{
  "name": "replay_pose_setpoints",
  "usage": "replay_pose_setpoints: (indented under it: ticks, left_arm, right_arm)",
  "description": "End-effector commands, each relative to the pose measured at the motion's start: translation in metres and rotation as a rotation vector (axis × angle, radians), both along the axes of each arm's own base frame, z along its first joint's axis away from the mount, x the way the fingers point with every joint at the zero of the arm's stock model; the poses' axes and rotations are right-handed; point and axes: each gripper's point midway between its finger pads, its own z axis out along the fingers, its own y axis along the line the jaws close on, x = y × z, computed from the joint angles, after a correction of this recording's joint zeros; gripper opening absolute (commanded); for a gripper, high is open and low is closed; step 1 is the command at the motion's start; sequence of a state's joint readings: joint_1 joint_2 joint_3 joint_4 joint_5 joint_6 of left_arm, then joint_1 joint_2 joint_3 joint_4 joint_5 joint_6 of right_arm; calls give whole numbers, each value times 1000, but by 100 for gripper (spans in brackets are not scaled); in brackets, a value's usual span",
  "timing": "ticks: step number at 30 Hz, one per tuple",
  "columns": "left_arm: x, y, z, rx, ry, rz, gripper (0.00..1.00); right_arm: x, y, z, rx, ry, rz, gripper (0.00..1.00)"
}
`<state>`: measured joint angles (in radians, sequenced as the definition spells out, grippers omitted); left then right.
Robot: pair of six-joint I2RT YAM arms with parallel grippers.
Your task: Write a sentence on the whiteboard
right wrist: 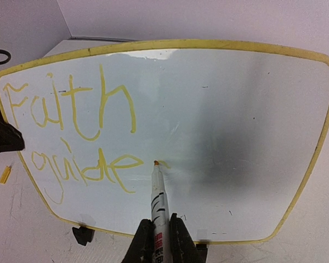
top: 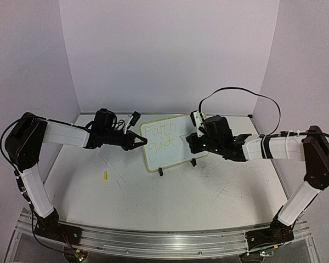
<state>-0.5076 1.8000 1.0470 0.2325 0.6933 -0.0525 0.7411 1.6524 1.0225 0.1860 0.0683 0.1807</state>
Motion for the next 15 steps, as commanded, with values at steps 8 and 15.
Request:
replay_pose_setpoints:
  ticks: [8,15]
  left_arm:
    - [27,26,-33,167,-43,133,0]
    - [27,26,-33,168,-43,134,0]
  right_arm:
    - [-4,9,-4,11,16,17,0]
    - [-5,0,-8,-12,20,-14,0]
